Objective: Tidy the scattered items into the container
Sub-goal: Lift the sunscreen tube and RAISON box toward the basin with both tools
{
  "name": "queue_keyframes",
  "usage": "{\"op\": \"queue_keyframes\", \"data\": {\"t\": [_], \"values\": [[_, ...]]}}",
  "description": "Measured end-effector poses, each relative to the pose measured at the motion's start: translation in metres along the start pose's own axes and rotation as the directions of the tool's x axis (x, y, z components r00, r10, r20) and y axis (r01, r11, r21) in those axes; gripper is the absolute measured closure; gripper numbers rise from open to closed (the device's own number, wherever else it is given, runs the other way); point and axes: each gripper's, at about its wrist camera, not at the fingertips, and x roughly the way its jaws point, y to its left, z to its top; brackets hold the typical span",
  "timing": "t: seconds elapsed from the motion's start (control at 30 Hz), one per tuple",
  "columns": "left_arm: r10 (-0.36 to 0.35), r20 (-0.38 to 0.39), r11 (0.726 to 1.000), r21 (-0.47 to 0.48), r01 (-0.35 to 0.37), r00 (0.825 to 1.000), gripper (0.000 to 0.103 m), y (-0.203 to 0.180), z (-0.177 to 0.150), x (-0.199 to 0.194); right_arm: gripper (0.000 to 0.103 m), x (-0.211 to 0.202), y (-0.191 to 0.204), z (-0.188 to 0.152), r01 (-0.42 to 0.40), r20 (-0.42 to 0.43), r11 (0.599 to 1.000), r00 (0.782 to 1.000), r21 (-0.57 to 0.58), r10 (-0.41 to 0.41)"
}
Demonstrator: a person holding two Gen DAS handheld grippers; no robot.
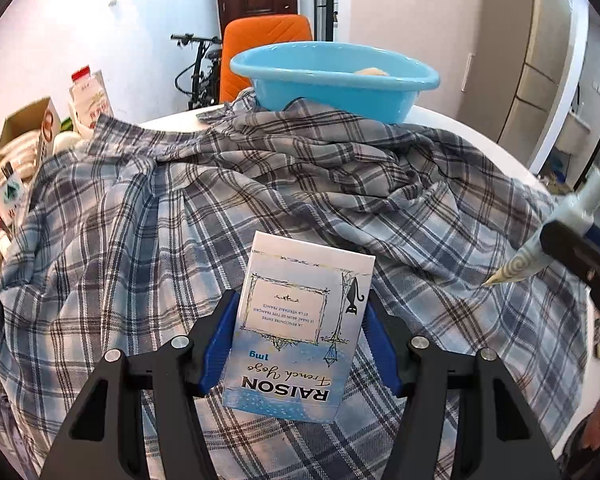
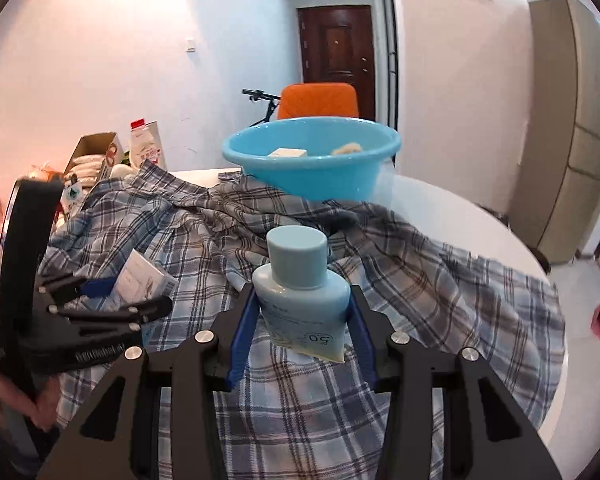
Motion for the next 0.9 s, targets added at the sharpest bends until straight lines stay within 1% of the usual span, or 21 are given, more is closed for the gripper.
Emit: {"op": "queue_keyframes", "data": {"t": [0.07, 0.17, 0.2, 0.27, 0.33, 0.5, 0.7, 0.83, 0.9], "values": [[0.007, 0.003, 1.0, 0.01, -0.007, 1.0, 0.04, -0.004, -0.002, -0.001, 0.06, -0.002, -0.004, -0.002, 0.003, 0.004, 1.0, 1.0, 0.018, -0.003], [0.02, 0.009, 1.0, -0.002, -0.02, 1.0, 0.04, -0.008, -0.002, -0.002, 0.06, -0.006, -0.006, -0.008, 0.062, 0.01, 0.998, 0.998, 0.014, -0.062], [0.024, 0.013, 1.0, -0.006, -0.024, 1.0, 0.04, -0.009, -0.003, -0.003, 0.06, -0.005, -0.008, -0.009, 0.067, 0.006, 0.998, 0.998, 0.015, -0.067], [0.018, 0.016, 1.0, -0.018, -0.017, 1.0, 0.04, -0.012, -0.004, -0.003, 0.06, -0.003, -0.011, -0.01, 0.06, -0.007, 0.998, 0.998, 0.026, -0.06], [0.012, 0.01, 1.0, -0.008, -0.012, 1.0, 0.04, -0.016, -0.004, -0.001, 0.06, -0.002, -0.014, -0.009, 0.058, -0.011, 0.998, 0.998, 0.034, -0.058], [0.021, 0.01, 1.0, 0.009, -0.021, 1.0, 0.04, -0.021, -0.002, -0.001, 0.06, -0.003, -0.017, -0.008, 0.069, -0.001, 0.997, 0.998, 0.034, -0.069], [0.024, 0.036, 1.0, 0.011, -0.024, 0.999, 0.04, -0.022, 0.005, -0.008, 0.06, -0.005, -0.018, -0.008, 0.093, 0.01, 0.996, 0.996, 0.011, -0.093], [0.024, 0.038, 1.0, 0.014, -0.024, 0.999, 0.04, -0.023, 0.01, -0.009, 0.06, -0.005, -0.024, -0.004, 0.07, 0.007, 0.997, 0.997, 0.026, -0.071], [0.025, 0.039, 1.0, 0.015, -0.026, 0.999, 0.04, -0.023, 0.011, -0.009, 0.06, -0.006, -0.024, -0.001, 0.072, 0.012, 0.997, 0.997, 0.018, -0.072]]}}
